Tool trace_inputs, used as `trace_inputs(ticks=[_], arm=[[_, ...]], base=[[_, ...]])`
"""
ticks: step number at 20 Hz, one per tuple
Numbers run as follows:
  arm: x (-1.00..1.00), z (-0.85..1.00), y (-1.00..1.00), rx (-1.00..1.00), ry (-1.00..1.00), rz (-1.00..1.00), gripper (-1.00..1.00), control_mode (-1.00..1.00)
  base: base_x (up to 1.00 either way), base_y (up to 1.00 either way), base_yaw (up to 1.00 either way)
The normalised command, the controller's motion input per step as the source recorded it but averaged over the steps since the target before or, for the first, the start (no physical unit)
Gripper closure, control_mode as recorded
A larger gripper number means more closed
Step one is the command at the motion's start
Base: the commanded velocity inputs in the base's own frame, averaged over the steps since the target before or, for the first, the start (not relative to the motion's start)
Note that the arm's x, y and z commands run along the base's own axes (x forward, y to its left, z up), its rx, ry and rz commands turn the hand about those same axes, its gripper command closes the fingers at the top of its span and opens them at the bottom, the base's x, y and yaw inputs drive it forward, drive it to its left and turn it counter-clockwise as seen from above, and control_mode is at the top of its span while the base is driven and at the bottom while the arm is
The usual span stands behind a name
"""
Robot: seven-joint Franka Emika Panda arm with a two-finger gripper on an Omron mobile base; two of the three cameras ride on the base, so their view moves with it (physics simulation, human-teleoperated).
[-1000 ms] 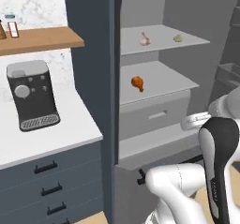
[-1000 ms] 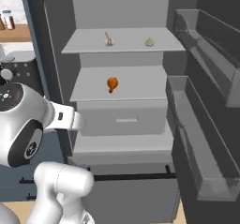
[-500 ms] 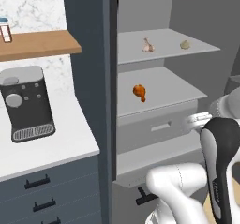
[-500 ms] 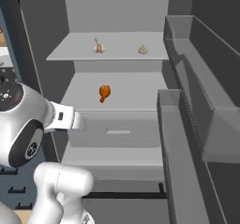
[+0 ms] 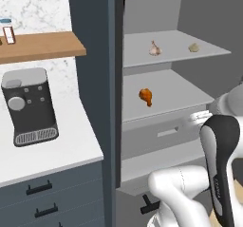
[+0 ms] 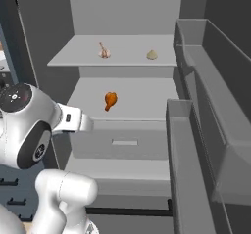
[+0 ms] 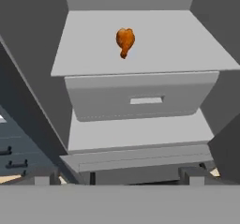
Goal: Place one garlic and one chicken drumstick in each tupperware on the nearby counter, to pack two identical lunches.
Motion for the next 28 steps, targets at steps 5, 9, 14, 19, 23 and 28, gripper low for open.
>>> trace_inputs(ticks=[5, 9, 14, 19, 23, 28], arm=[[0.97, 0.0, -0.14, 0.0, 0.0, 0.14, -1.0, -1.0], [1.0, 0.0, -0.02, 0.0, 0.01, 0.13, -1.0, -1.0], [1.0, -0.03, 0.0, 0.0, 0.06, 0.0, -1.0, -1.0], [0.81, -0.31, 0.03, 0.0, 0.2, -0.02, -1.0, -1.0], [0.69, -0.52, 0.27, 0.0, 0.02, -0.12, -1.0, -1.0], [0.57, -0.49, 0.1, 0.0, 0.0, -0.12, -1.0, -1.0]], base=[[0.0, 0.0, 0.0], [0.0, 0.0, 0.0], [0.0, 0.0, 0.0], [0.0, 0.0, 0.0], [0.0, 0.0, 0.0], [0.0, 0.0, 0.0]])
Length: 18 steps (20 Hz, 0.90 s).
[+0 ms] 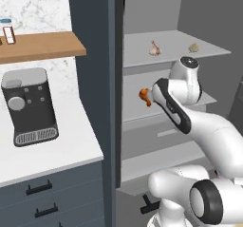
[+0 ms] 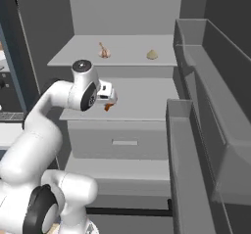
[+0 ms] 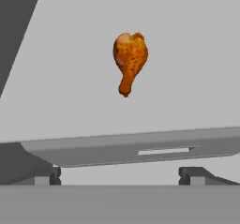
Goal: Place one garlic and one chicken drumstick in each tupperware on the nearby counter, to pack two identical lunches.
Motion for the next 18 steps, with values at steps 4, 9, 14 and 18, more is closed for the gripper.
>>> trace_inputs(ticks=[4, 9, 14, 18], arm=[[0.41, -0.47, 0.0, 0.0, -0.04, -0.06, -1.0, -1.0], [0.53, -0.1, 0.0, 0.0, 0.01, -0.02, -1.0, -1.0], [0.51, -0.04, 0.0, 0.0, 0.05, 0.0, -1.0, -1.0], [0.33, -0.34, 0.0, 0.0, 0.03, 0.0, -1.0, -1.0]], base=[[0.0, 0.0, 0.0], [0.0, 0.0, 0.0], [0.0, 0.0, 0.0], [0.0, 0.0, 0.0]])
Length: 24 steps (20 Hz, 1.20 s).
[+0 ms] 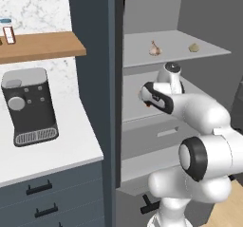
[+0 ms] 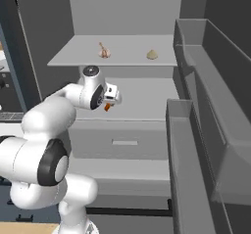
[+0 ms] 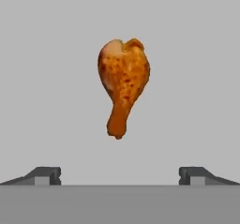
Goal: Place one garlic and one chicken drumstick in each tupperware on the nearby counter, to pack two identical lunches.
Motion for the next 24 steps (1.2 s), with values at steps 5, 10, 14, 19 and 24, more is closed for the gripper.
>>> trace_inputs(ticks=[5, 10, 14, 19, 24], arm=[[0.06, -0.52, 0.0, 0.0, 0.1, 0.01, -1.0, -1.0], [0.15, -0.39, 0.03, 0.0, 0.11, 0.03, -1.0, -1.0], [0.29, -0.15, 0.02, 0.0, 0.13, 0.03, -1.0, -1.0], [0.43, 0.0, 0.0, 0.0, 0.05, 0.01, -1.0, -1.0], [0.55, -0.01, 0.0, 0.0, 0.0, 0.0, -1.0, -1.0]], base=[[0.0, 0.0, 0.0], [0.0, 0.0, 0.0], [0.0, 0.0, 0.0], [0.0, 0.0, 0.0], [0.0, 0.0, 0.0]])
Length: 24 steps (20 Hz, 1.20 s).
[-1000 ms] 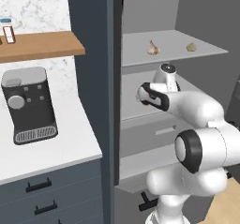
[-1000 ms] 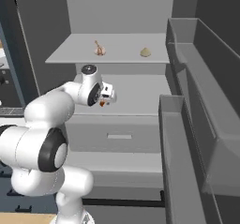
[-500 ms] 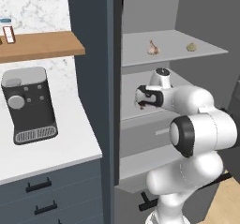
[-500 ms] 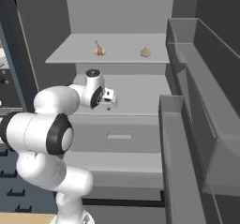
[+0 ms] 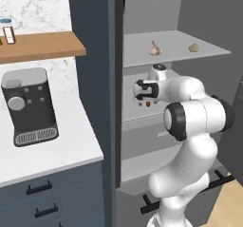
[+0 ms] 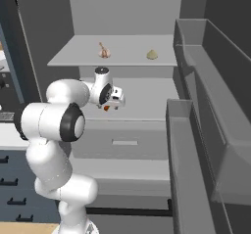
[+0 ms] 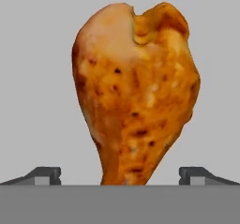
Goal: Place one garlic and one chicken drumstick in each tupperware on the nearby counter, to pack two identical lunches.
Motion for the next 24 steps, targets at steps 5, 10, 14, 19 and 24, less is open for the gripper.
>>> trace_inputs(ticks=[5, 10, 14, 19, 24], arm=[[0.32, -0.14, 0.0, 0.0, 0.0, 0.0, -1.0, -1.0], [0.02, -0.38, 0.0, 0.0, 0.0, 0.0, -1.0, -1.0], [0.0, -0.19, 0.0, 0.0, 0.01, 0.0, -1.0, -1.0], [0.0, -0.07, 0.0, 0.0, 0.05, 0.0, 1.0, -1.0], [0.0, -0.08, 0.0, 0.0, 0.04, 0.0, 1.0, -1.0]], base=[[0.0, 0.0, 0.0], [0.0, 0.0, 0.0], [0.0, 0.0, 0.0], [0.0, 0.0, 0.0], [0.0, 0.0, 0.0]])
